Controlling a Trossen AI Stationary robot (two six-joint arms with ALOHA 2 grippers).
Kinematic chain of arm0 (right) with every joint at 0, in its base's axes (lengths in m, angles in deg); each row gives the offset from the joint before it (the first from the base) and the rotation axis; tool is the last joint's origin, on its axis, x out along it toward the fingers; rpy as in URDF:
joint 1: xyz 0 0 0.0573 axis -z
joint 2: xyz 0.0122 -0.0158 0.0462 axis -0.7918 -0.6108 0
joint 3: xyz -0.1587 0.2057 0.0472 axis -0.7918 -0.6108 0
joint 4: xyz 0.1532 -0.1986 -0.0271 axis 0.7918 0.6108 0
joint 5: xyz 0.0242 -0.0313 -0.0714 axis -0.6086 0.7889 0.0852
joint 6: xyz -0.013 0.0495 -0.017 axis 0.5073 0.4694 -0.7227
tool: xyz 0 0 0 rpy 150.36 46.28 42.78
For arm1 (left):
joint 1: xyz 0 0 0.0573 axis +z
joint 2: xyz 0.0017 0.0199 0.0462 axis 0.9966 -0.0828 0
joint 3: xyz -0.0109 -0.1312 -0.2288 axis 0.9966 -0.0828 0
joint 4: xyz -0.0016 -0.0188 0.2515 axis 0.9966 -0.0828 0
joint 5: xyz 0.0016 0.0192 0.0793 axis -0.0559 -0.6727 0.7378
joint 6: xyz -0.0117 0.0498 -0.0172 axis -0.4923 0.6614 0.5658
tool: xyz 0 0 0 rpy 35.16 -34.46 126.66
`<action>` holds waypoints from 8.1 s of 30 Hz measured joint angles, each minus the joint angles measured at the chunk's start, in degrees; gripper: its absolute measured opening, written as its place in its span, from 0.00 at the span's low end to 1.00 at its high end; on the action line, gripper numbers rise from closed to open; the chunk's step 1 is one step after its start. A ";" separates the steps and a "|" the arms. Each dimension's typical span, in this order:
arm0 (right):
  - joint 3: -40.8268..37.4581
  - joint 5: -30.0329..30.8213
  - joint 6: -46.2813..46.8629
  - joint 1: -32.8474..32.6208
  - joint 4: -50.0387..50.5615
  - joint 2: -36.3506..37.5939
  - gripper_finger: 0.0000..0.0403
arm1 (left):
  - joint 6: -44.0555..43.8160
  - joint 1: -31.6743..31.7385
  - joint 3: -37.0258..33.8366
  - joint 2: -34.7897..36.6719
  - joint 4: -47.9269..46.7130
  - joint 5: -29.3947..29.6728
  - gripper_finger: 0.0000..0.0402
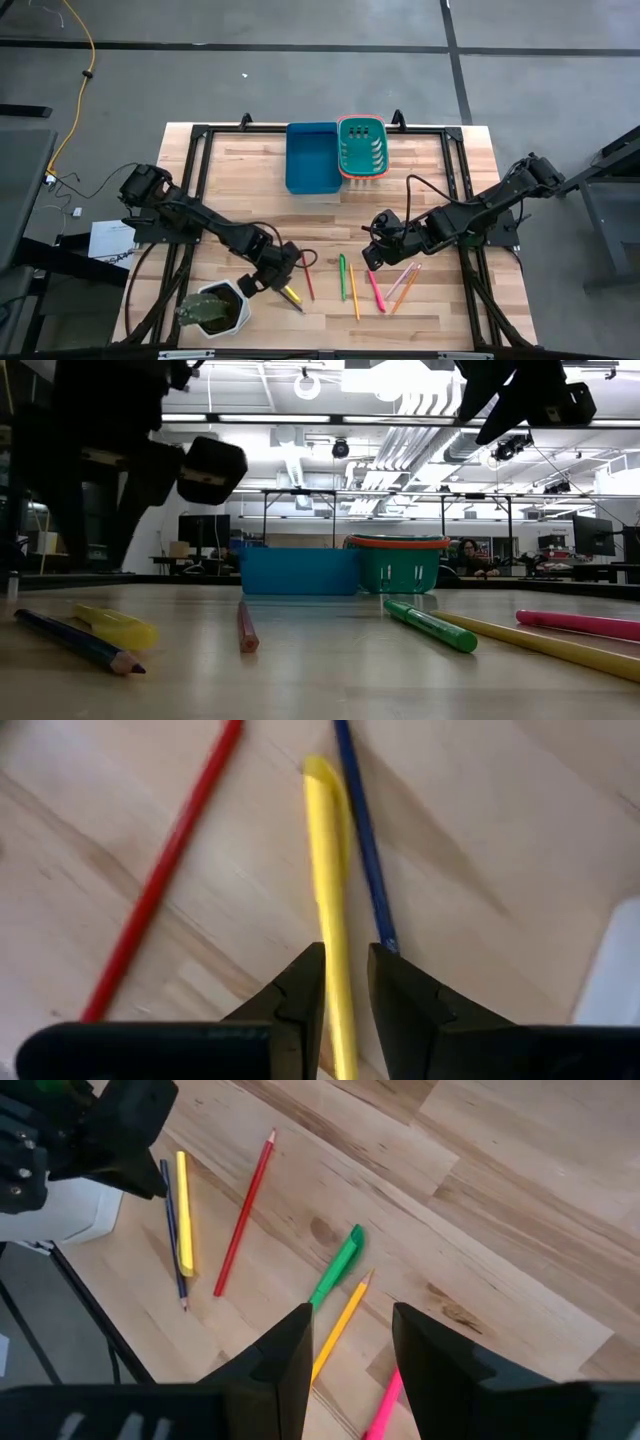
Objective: Sort pens & pencils
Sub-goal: Put the yellow pen into the blue bin
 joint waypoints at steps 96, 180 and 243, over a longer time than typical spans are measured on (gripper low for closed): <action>0.00 2.47 -0.63 -0.02 0.05 0.00 0.32 | -1.73 -0.02 -0.07 -3.23 -8.88 4.03 0.17; 0.00 3.22 -0.65 0.00 0.27 0.00 0.32 | -1.25 0.04 -0.11 -2.36 -12.20 5.30 0.06; 0.02 5.18 -3.65 -0.02 -2.81 -0.02 0.32 | -0.30 45.48 19.80 5.25 -17.18 15.74 0.06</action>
